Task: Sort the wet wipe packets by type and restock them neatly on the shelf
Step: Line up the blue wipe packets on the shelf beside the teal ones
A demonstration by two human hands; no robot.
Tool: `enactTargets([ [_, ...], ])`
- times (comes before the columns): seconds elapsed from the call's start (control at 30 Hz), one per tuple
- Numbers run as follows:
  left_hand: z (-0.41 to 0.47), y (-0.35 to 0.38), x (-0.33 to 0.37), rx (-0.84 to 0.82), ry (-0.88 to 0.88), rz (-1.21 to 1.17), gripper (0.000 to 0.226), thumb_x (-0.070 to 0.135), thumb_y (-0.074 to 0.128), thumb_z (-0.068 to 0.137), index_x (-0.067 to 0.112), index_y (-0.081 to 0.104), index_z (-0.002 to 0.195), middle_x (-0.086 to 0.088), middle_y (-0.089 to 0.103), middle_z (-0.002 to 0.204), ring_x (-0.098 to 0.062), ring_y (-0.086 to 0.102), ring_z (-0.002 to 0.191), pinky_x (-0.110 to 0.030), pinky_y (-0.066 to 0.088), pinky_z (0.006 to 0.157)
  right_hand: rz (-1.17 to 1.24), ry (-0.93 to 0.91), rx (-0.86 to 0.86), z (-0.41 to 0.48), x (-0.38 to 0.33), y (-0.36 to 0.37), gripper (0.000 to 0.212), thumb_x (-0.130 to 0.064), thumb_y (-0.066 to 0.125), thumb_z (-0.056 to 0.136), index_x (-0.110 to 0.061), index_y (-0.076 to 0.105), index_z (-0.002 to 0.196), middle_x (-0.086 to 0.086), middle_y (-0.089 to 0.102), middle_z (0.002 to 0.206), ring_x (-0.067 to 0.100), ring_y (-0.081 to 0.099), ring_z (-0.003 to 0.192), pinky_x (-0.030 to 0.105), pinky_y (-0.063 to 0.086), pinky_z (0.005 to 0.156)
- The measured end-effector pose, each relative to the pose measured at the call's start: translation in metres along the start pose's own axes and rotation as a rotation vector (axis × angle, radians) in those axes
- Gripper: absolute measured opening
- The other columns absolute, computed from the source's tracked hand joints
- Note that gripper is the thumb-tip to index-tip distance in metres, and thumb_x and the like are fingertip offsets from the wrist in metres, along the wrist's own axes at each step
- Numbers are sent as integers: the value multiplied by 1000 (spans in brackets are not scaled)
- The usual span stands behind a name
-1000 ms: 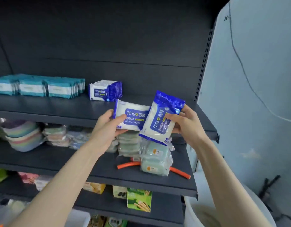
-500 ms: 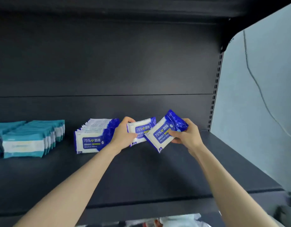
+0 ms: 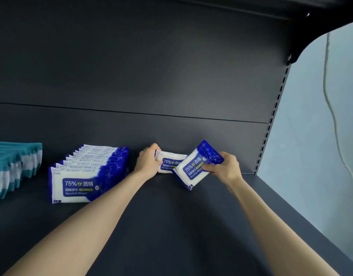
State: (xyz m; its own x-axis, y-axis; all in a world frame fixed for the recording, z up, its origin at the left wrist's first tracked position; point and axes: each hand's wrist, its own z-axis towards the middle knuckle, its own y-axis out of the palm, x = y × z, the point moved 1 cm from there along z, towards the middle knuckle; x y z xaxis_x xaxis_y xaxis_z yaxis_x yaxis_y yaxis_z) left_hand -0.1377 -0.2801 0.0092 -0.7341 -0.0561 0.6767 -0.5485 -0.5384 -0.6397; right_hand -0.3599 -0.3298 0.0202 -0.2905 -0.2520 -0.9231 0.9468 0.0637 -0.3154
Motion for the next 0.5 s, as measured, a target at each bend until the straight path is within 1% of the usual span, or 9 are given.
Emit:
enactTargets([
  [0.03,1,2,-1,25,4,-1,21,2,62,84,10,50,100,-9,60,101,-23,57,84,-33,46,68,-16,-6,-10,3,1,0,29,0,79,70,-15,57,79,9,70,89,26,68,83,42,58,77],
  [0.13,-2,9,-3,91,39,12,27,5,65,85,11,45,102,-7,57,99,-25,59,86,-38,51,72,60,-24,-39,9,4,1,31,4,75,74,-16,52,82,7,67,91,19,67,79,28,57,62],
  [0.17,-3,10,-3,108,57,27,26,6,64,86,11,46,103,-8,55,101,-26,58,87,-38,51,73,92,-27,-39,11,5,2,31,5,74,75,-15,52,83,8,67,92,19,67,79,27,57,60],
  [0.23,-3,9,-3,129,68,50,25,9,61,88,12,50,110,-9,49,111,-27,57,93,-39,51,79,150,-21,-41,13,5,6,29,6,73,76,-11,51,85,11,68,94,21,69,79,29,58,61],
  [0.27,-4,8,-4,126,65,44,27,11,61,89,13,51,114,-9,47,116,-26,57,98,-39,51,82,170,-14,-49,15,5,8,28,6,72,77,-10,51,86,11,68,94,21,69,78,29,59,60],
  [0.33,-5,5,-4,74,43,-23,40,15,64,87,16,49,125,-6,44,123,-21,56,103,-36,50,87,204,4,-76,16,4,15,26,6,72,78,-6,51,88,11,67,94,19,69,76,26,58,57],
  [0.4,-8,1,-4,4,25,-104,55,22,71,82,18,46,130,-2,42,123,-16,54,101,-32,48,89,234,21,-115,16,3,25,25,7,71,78,-5,51,89,13,68,96,20,69,75,27,59,58],
  [0.47,-10,-2,-3,-40,42,-85,66,26,79,75,18,45,131,-1,41,122,-14,52,99,-29,46,88,226,37,-151,15,4,37,26,4,73,78,-4,54,92,15,68,103,23,69,80,29,60,64],
  [0.5,-10,-2,-3,-43,56,-45,68,26,81,72,18,45,130,-1,41,120,-14,52,99,-29,45,87,160,30,-157,16,6,43,27,1,74,77,-5,56,95,14,68,105,22,68,83,30,59,68],
])
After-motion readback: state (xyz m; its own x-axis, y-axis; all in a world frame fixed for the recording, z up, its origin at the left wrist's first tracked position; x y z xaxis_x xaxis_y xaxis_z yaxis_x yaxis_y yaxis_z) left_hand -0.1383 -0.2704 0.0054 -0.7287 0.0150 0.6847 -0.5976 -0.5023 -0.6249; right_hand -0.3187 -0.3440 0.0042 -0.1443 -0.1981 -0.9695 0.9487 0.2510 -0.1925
